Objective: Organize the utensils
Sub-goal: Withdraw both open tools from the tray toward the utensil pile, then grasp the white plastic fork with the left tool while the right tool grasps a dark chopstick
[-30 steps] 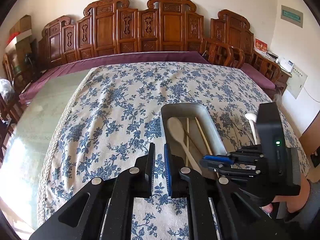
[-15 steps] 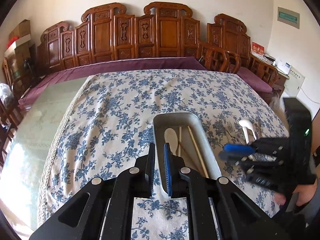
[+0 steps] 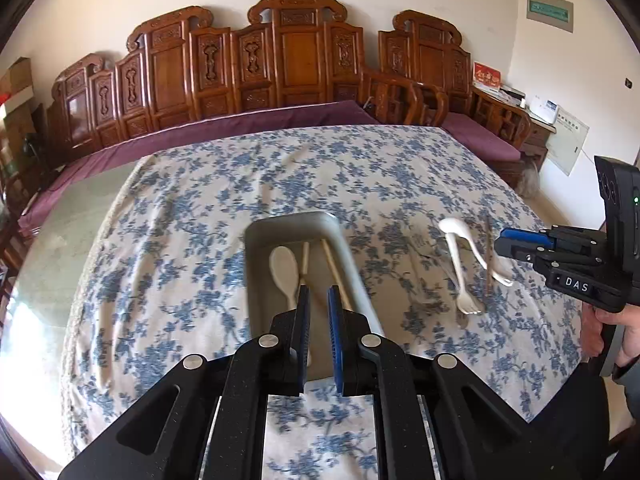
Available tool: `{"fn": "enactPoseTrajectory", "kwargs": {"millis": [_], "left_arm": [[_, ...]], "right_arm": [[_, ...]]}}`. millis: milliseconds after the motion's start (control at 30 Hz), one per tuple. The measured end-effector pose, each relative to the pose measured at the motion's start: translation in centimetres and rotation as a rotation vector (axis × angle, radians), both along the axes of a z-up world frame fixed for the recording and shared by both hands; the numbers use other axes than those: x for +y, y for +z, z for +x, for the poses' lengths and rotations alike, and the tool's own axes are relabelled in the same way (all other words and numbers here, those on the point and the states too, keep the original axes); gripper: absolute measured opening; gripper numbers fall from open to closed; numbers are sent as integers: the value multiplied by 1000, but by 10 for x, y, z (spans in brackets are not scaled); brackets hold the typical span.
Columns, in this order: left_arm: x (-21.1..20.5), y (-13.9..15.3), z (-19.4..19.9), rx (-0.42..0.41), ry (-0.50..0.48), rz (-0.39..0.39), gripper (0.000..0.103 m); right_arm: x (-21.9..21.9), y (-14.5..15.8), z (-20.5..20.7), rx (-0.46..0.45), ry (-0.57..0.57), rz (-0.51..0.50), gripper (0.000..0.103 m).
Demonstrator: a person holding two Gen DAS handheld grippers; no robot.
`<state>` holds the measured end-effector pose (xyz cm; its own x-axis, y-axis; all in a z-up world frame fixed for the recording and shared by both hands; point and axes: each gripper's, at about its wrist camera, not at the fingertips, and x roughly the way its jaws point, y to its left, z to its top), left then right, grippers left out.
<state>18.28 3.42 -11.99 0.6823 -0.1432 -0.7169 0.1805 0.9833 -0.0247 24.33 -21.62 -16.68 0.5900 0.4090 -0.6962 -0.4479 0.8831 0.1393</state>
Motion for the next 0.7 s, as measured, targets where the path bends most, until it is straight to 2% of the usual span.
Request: {"fn": "enactPoseTrajectory", "kwargs": {"millis": [100,200,400,700], "left_arm": [[-14,0,2,-6,-17,1,24],[-28,-3,5,-4,-32,-4,32],[-55,-16,14,28,-73,-31,33],[-99,-49,25,88,-149,-41,34]], "right_arm": [[-29,-6,-1,6,-52,6,25],[-50,-15,-1,16,-96,2,27],[-88,-43,-1,60,-183,1,28],[-106,-75,10,93,-252,42,28]]}}
